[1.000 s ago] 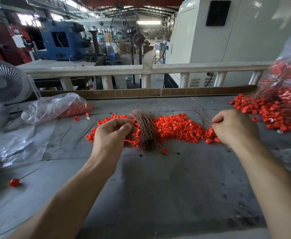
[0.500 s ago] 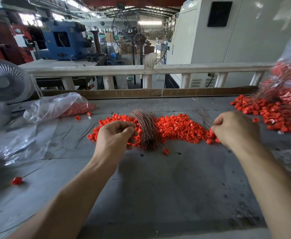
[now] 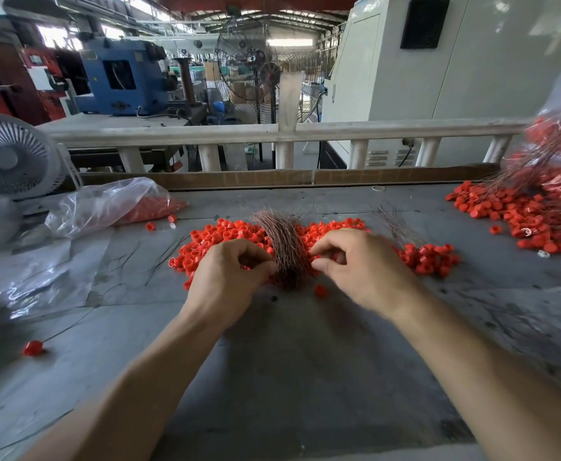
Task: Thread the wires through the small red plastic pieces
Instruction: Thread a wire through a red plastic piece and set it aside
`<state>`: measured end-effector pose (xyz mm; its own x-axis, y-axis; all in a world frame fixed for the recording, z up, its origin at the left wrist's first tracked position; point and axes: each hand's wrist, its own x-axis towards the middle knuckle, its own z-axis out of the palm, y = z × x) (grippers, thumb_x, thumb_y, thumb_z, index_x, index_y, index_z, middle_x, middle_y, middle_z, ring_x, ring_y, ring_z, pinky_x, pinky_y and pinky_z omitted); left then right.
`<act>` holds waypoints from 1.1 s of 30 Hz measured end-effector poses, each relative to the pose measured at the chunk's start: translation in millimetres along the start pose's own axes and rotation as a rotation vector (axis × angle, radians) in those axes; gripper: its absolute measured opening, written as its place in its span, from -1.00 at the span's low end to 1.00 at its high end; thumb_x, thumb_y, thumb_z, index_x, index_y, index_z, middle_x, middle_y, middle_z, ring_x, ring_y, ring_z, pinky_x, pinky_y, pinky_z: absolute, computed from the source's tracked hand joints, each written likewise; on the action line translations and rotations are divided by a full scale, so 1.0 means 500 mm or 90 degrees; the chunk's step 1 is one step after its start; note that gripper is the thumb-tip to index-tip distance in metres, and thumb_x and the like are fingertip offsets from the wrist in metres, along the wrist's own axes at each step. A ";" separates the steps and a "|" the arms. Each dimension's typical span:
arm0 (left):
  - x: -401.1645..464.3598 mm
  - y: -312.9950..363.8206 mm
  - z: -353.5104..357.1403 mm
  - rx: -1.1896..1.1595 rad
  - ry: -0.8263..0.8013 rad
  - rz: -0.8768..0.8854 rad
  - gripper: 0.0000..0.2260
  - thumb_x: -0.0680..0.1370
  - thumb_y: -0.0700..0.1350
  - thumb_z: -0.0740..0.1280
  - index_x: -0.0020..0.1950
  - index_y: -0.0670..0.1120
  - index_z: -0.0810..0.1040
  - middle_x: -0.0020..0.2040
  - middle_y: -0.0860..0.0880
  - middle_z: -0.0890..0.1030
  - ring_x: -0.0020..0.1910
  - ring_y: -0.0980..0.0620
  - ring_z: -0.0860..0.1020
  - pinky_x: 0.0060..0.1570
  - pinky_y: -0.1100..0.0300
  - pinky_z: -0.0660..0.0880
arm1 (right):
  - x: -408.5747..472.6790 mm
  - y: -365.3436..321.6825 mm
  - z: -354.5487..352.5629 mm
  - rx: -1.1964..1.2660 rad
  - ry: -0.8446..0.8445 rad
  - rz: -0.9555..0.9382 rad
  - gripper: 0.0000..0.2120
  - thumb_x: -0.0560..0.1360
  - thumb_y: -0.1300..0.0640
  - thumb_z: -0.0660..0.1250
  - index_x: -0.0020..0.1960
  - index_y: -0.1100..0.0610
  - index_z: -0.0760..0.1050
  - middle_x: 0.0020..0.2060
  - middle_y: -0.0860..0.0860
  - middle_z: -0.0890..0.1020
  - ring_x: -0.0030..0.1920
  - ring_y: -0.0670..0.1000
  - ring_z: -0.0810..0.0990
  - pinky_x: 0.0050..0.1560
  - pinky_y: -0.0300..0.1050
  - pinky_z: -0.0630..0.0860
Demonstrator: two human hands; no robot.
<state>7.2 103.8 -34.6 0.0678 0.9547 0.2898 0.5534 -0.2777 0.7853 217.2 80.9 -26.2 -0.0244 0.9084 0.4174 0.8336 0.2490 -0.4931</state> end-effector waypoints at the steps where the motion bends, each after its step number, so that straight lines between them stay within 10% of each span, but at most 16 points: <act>1: -0.001 0.000 0.002 0.008 -0.007 0.010 -0.90 0.47 -0.06 0.55 -0.18 0.11 0.68 -0.20 0.16 0.66 -0.19 0.19 0.60 -0.15 0.18 0.54 | 0.000 -0.007 0.007 0.004 0.002 -0.023 -0.88 0.48 0.08 0.52 0.02 -0.01 0.68 -0.14 -0.14 0.64 -0.15 -0.14 0.49 0.04 -0.05 0.53; 33: 0.008 -0.027 -0.004 0.184 -0.006 0.004 -0.82 0.47 -0.03 0.52 0.04 0.13 0.66 -0.06 0.13 0.63 -0.04 0.05 0.58 -0.04 0.08 0.54 | -0.003 -0.048 0.039 -0.077 0.015 -0.197 -0.94 0.55 0.08 0.43 0.02 0.02 0.64 -0.03 -0.11 0.59 0.08 -0.05 0.52 0.03 -0.03 0.54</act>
<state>-1.5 110.9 -42.9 0.0798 0.9543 0.2881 0.7669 -0.2435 0.5938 186.4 80.4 -30.0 -0.2756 0.7874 0.5514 0.8479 0.4693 -0.2464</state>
